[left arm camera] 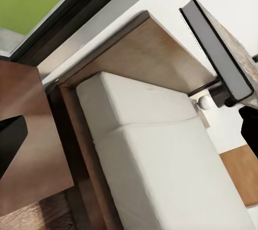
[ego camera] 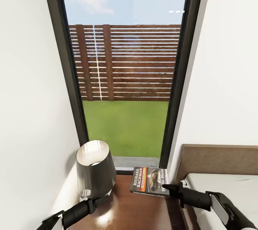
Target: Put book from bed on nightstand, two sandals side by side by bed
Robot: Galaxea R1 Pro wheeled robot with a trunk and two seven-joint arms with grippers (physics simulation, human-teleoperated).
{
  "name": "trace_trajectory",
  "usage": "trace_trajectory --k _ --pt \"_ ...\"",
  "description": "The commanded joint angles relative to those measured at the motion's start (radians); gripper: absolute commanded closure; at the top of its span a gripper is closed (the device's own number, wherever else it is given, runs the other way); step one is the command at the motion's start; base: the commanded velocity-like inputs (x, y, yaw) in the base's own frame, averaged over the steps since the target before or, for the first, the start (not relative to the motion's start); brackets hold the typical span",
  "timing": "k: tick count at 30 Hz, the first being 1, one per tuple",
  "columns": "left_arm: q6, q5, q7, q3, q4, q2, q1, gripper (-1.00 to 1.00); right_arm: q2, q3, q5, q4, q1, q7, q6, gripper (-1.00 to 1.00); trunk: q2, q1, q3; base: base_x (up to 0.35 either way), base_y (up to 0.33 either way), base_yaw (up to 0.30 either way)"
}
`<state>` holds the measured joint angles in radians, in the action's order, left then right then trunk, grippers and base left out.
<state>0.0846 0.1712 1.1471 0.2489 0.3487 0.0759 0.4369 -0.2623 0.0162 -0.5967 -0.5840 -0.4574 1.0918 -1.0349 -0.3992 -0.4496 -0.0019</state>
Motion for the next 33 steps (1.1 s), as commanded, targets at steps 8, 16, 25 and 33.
trace_trajectory --k 8,16,25,33 --pt "0.009 0.002 0.004 0.003 0.0 -0.001 0.0 -1.0 0.048 -0.005 0.0 0.003 0.0 0.003 0.004 1.0 -0.001 0.0 0.0 0.0 0.0 0.0" --pt "0.01 0.002 0.007 0.003 0.001 -0.001 0.0 -1.0 0.054 -0.002 0.0 0.004 0.0 0.002 0.006 1.0 -0.05 -0.027 -0.022 0.0 0.0 0.0" --pt "0.011 0.002 0.01 0.002 0.001 -0.001 0.0 -1.0 0.057 -0.001 0.0 0.004 0.0 0.002 0.006 1.0 -0.113 -0.062 -0.051 0.0 0.0 0.0" --pt "0.012 0.002 0.011 0.002 0.001 -0.001 0.0 -1.0 0.06 -0.001 0.0 0.005 -0.001 0.001 0.006 1.0 -0.169 -0.092 -0.076 0.0 0.0 0.0"
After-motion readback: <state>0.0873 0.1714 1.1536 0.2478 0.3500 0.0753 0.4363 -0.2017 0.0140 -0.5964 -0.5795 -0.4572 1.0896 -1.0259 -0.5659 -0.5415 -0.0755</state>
